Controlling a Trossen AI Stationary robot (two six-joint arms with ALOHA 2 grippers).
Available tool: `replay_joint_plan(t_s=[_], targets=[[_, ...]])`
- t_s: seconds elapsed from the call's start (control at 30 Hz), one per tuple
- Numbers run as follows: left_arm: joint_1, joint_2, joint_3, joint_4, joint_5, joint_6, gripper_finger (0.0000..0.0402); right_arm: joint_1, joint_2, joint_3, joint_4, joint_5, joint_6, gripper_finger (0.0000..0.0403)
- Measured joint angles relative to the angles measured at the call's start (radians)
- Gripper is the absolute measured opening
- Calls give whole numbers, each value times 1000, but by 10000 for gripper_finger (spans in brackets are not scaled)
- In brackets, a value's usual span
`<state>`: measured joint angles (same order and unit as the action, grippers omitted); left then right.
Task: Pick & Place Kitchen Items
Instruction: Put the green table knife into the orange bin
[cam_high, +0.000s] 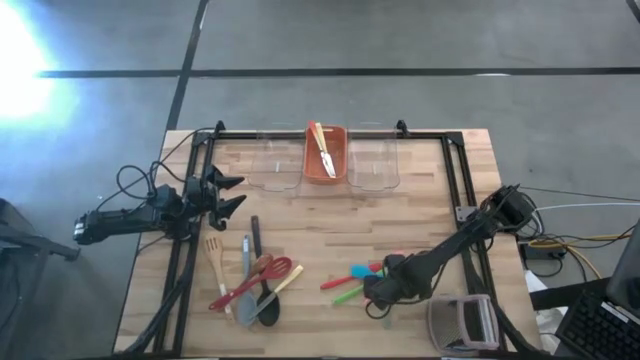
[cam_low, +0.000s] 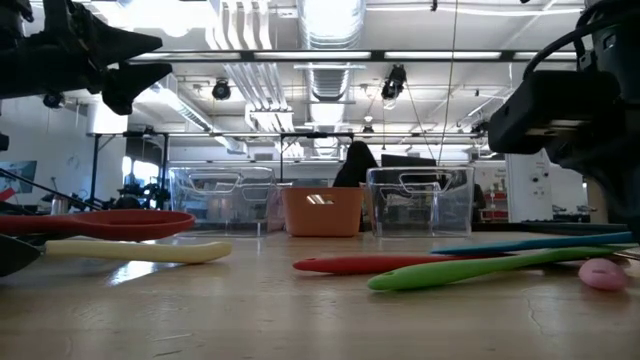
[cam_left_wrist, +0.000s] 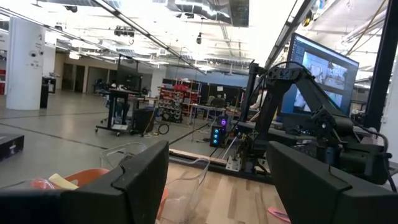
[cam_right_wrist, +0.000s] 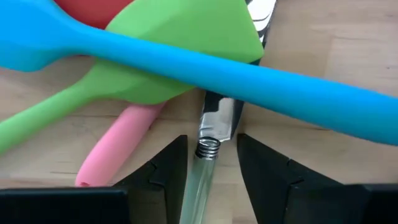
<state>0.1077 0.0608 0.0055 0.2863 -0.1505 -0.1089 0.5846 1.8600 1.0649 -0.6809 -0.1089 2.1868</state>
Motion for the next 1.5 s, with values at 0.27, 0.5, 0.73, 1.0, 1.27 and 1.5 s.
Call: replay_joint_plan(t_s=[0.27, 0.5, 0.73, 1.0, 1.27, 1.5], targets=[[0, 0, 0, -1, 0, 0, 273, -9, 67, 76, -89, 1, 18, 112], [0, 0, 0, -3, 0, 0, 273, -19, 124, 103, -97, -13, 11, 76], [0, 0, 0, -3, 0, 0, 273, -19, 123, 106, -99, -23, -13, 24], [0, 0, 0, -3, 0, 0, 273, -18, 105, 145, -167, -16, -46, 24], [0, 0, 0, -8, 18, -4, 273, -12, 92, 153, -184, 8, -54, 24], [0, 0, 0, -11, 66, -29, 273, -6, 77, 152, -168, -9, -86, 24]])
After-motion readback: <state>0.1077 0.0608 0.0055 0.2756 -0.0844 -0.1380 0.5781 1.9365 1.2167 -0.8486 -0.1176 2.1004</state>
